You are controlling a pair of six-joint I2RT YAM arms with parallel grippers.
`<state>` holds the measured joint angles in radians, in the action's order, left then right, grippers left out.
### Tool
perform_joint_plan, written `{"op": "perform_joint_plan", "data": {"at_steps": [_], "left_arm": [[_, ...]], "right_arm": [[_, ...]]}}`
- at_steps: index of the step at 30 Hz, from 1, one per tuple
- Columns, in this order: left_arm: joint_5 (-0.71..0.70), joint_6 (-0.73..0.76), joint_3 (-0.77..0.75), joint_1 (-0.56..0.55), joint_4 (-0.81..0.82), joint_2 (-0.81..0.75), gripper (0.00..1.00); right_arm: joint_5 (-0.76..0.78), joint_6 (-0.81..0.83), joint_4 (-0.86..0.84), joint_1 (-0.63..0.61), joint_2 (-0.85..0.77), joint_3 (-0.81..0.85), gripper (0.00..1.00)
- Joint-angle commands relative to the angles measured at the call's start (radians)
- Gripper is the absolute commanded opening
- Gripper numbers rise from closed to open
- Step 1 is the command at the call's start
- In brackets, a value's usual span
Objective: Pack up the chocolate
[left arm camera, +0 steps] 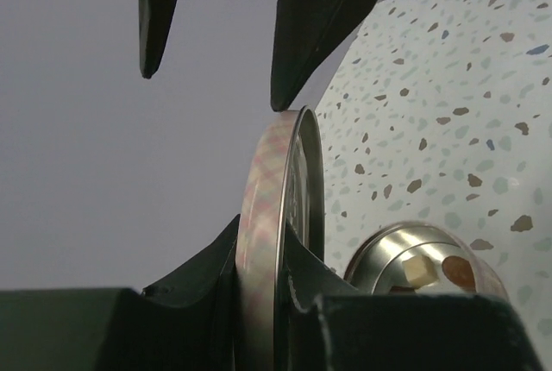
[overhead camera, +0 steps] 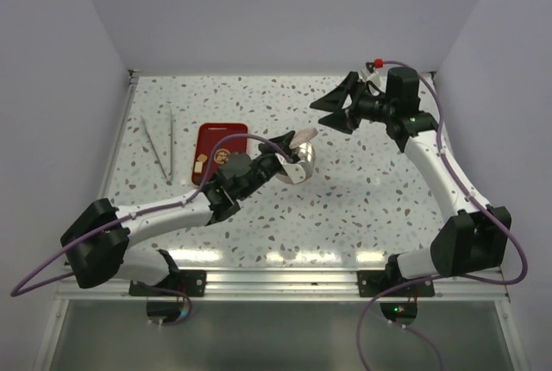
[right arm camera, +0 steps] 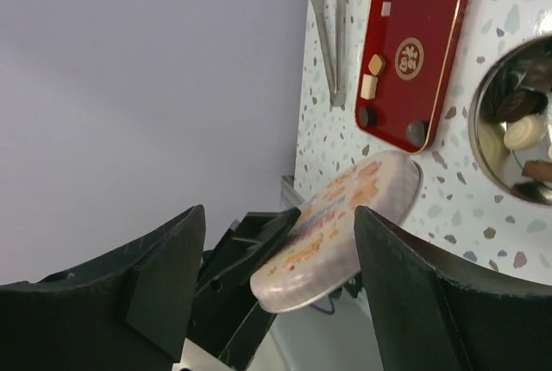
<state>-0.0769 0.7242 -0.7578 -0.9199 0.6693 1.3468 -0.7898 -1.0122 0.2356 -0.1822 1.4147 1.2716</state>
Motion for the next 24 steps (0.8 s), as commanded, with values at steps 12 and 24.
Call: {"op": "perform_joint_plan", "data": {"at_steps": [12, 24], "left_arm": [[-0.202, 0.356, 0.029, -0.082, 0.328, 0.087, 0.00], [-0.248, 0.518, 0.048, -0.171, 0.510, 0.172, 0.00]], "right_arm": [[-0.003, 0.107, 0.309, 0.009, -0.028, 0.080, 0.72], [0.043, 0.141, 0.280, 0.009, 0.001, 0.028, 0.68]]}}
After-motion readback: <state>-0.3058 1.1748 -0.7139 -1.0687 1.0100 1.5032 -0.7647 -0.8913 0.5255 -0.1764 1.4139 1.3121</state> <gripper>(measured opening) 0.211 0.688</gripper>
